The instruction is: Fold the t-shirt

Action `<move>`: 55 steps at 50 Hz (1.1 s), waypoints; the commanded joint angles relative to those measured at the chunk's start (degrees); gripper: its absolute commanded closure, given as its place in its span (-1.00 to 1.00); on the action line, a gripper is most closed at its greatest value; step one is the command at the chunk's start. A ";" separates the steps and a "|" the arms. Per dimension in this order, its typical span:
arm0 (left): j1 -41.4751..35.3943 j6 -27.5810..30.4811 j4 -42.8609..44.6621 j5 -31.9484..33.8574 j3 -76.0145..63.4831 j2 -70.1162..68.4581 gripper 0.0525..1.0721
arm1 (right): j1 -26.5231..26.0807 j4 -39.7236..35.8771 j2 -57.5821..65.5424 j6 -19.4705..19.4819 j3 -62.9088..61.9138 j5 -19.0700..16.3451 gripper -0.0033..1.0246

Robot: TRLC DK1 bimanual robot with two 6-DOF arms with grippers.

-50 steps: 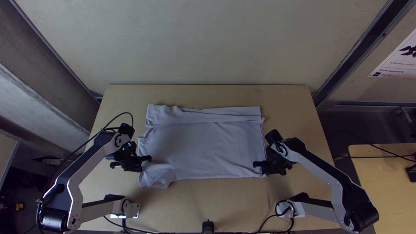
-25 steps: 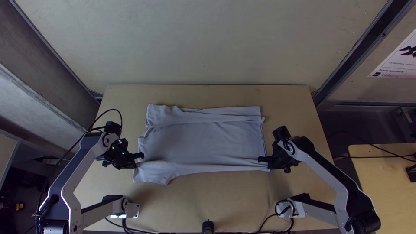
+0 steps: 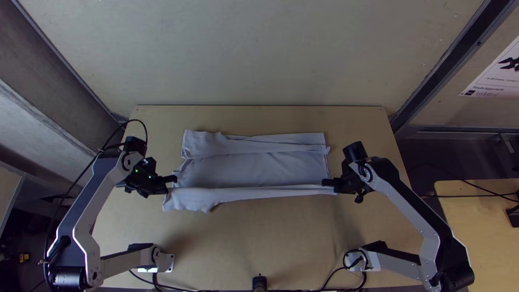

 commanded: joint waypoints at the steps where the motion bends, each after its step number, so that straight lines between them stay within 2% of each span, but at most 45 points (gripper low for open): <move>1: 0.78 0.72 -0.96 -0.14 4.07 2.92 0.94 | -0.25 -0.88 2.32 0.16 2.41 1.11 0.95; 55: -0.62 0.55 -0.96 -0.85 35.36 30.17 0.94 | -3.77 1.75 27.45 -1.60 27.98 4.27 0.94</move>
